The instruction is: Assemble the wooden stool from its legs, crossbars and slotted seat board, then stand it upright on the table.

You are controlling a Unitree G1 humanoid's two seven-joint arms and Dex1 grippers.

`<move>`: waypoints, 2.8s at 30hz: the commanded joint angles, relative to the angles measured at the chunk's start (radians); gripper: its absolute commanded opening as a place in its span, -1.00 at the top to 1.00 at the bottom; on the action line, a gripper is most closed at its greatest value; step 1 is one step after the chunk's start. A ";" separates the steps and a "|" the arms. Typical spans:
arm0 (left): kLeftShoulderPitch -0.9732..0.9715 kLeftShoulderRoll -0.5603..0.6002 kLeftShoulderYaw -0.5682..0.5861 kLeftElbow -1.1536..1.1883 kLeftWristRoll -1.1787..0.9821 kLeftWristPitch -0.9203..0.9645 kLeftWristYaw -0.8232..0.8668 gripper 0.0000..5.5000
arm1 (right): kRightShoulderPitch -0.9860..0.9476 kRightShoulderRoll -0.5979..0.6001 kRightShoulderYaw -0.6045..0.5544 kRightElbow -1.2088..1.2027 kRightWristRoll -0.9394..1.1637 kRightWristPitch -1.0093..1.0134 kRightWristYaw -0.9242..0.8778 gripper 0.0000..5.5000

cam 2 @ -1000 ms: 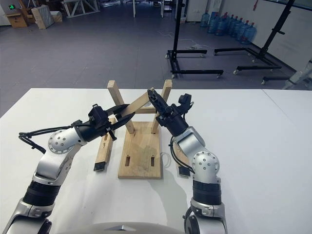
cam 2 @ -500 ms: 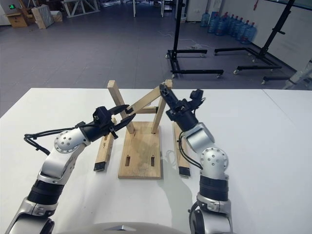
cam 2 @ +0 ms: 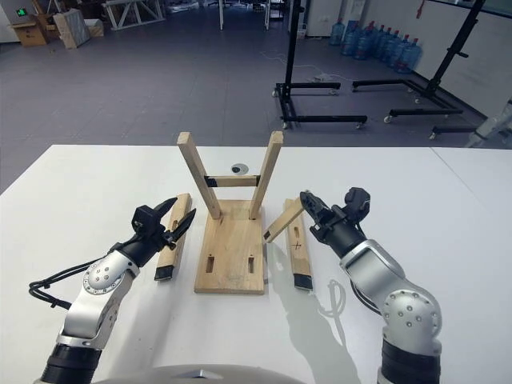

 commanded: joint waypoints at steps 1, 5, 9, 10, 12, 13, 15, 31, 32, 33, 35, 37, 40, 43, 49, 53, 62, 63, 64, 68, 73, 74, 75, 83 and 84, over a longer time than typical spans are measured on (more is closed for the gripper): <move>0.002 -0.015 0.010 -0.026 0.023 -0.005 0.039 -0.03 | 0.009 -0.014 -0.001 -0.059 -0.105 -0.066 -0.003 0.85; -0.003 -0.016 0.011 -0.043 0.018 0.014 0.042 -0.03 | 0.050 -0.002 0.051 -0.107 -0.294 -0.137 0.001 0.85; -0.026 -0.013 0.002 -0.029 0.021 0.019 0.028 -0.03 | 0.044 0.071 0.094 -0.021 -0.419 -0.205 -0.006 0.85; -0.032 -0.013 0.000 -0.027 0.022 0.020 0.026 -0.03 | 0.045 0.091 0.103 -0.005 -0.438 -0.218 -0.003 0.85; -0.042 -0.014 0.000 -0.020 0.024 0.022 0.025 -0.03 | 0.047 0.110 0.116 0.016 -0.481 -0.242 0.012 0.85; -0.046 -0.014 0.000 -0.017 0.024 0.023 0.025 -0.03 | 0.042 0.112 0.118 0.032 -0.506 -0.250 0.017 0.85; -0.051 -0.014 -0.003 -0.012 0.029 0.021 0.026 -0.03 | 0.030 0.111 0.131 0.063 -0.567 -0.263 0.021 0.85; -0.063 -0.019 -0.007 0.011 0.046 0.002 0.033 -0.03 | 0.000 0.134 0.162 0.063 -0.681 -0.293 0.140 0.85; -0.063 -0.019 -0.007 0.011 0.046 0.003 0.032 -0.03 | 0.003 0.135 0.164 0.069 -0.690 -0.287 0.139 0.85; -0.062 -0.017 -0.010 0.010 0.051 0.004 0.032 -0.03 | 0.008 0.135 0.170 0.079 -0.701 -0.276 0.137 0.85; -0.061 -0.014 -0.019 0.008 0.060 0.004 0.028 -0.03 | 0.021 0.144 0.177 0.098 -0.723 -0.266 0.126 0.85; -0.063 -0.013 -0.023 0.007 0.065 0.004 0.025 -0.03 | 0.027 0.157 0.173 0.114 -0.734 -0.260 0.119 0.85; -0.066 -0.011 -0.023 0.009 0.068 0.004 0.021 -0.03 | 0.027 0.171 0.164 0.125 -0.733 -0.248 0.120 0.85; -0.069 -0.008 -0.020 0.018 0.071 0.001 0.019 -0.03 | 0.026 0.165 0.177 0.121 -0.748 -0.251 0.137 0.85; -0.066 -0.012 -0.016 0.024 0.075 -0.003 0.027 -0.03 | 0.012 0.177 0.163 0.070 -0.749 -0.318 0.184 0.85; -0.066 -0.011 -0.024 0.036 0.097 -0.007 0.038 -0.03 | 0.033 0.177 0.156 0.094 -0.755 -0.283 0.184 0.85; -0.063 -0.009 -0.025 0.034 0.103 -0.003 0.025 -0.03 | 0.068 0.177 0.166 0.118 -0.799 -0.230 0.160 0.85; -0.063 -0.007 -0.024 0.034 0.103 -0.003 0.025 -0.03 | 0.067 0.165 0.176 0.114 -0.825 -0.228 0.154 0.85; -0.064 -0.006 -0.023 0.034 0.104 -0.003 0.025 -0.03 | 0.068 0.154 0.190 0.109 -0.848 -0.221 0.150 0.85; -0.066 -0.010 -0.026 0.037 0.109 -0.007 0.029 -0.03 | 0.076 0.121 0.242 0.095 -0.929 -0.196 0.153 0.85; -0.064 -0.011 -0.028 0.045 0.112 -0.011 0.030 -0.03 | 0.088 0.097 0.264 0.145 -0.971 -0.187 0.184 0.85; -0.065 -0.012 -0.027 0.048 0.112 -0.012 0.030 -0.03 | 0.093 0.084 0.276 0.159 -0.988 -0.204 0.198 0.85; -0.067 -0.013 -0.028 0.052 0.113 -0.013 0.031 -0.03 | 0.096 0.074 0.283 0.170 -1.003 -0.215 0.210 0.85; -0.073 -0.022 -0.030 0.062 0.117 -0.017 0.039 -0.03 | 0.058 0.060 0.245 0.220 -0.972 -0.241 0.295 0.85; -0.073 -0.024 -0.030 0.060 0.117 -0.017 0.041 -0.03 | 0.055 0.052 0.246 0.220 -0.974 -0.240 0.306 0.85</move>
